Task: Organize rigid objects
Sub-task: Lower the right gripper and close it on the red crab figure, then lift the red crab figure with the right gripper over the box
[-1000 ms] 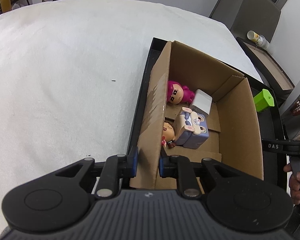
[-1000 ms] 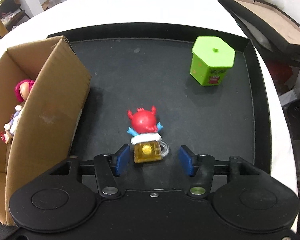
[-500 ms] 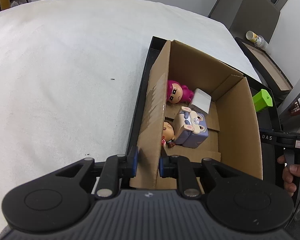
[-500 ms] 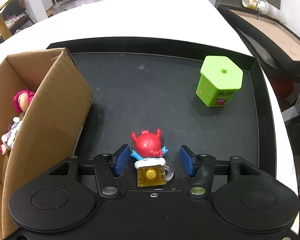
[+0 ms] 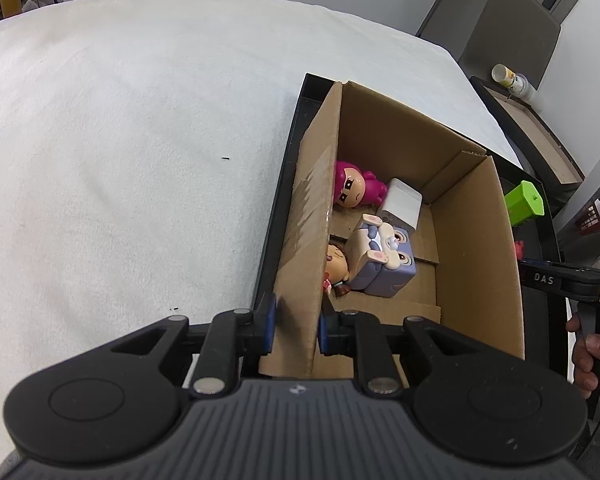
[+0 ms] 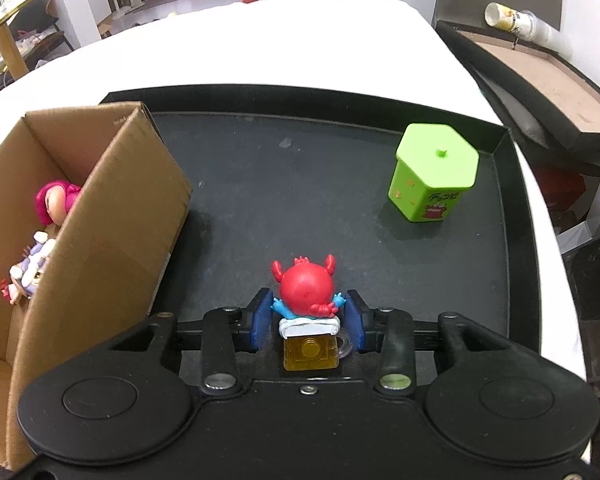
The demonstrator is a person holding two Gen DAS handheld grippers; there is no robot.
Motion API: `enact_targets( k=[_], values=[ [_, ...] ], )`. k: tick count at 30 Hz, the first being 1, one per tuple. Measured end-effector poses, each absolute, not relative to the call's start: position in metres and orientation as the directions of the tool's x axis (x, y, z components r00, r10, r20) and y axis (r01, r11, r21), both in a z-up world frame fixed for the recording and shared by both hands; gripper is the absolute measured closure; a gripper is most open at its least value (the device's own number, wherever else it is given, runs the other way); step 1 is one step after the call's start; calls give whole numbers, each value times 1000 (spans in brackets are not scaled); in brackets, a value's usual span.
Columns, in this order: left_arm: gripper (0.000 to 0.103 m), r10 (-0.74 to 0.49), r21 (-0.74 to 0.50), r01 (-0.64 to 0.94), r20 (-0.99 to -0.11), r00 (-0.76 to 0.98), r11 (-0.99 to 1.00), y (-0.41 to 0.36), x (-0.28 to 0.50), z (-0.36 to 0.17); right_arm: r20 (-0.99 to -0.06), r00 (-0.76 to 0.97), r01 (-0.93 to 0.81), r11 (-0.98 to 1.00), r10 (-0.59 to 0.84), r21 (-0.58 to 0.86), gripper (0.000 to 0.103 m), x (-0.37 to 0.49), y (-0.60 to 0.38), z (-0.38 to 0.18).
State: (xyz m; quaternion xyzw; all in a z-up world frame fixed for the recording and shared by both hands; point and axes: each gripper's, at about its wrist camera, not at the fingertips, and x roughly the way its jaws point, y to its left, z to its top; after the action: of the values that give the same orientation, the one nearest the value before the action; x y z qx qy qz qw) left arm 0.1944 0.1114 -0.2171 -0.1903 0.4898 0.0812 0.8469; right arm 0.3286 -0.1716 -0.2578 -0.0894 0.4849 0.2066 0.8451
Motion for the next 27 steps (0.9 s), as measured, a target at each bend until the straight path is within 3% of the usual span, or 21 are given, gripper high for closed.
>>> enact_targets(
  k=[27],
  values=[
    [83,-65,-256,-310,-855,514,916,112,191,-215,-823,484,-422,903,296,77,64,303,-179,-213]
  ],
)
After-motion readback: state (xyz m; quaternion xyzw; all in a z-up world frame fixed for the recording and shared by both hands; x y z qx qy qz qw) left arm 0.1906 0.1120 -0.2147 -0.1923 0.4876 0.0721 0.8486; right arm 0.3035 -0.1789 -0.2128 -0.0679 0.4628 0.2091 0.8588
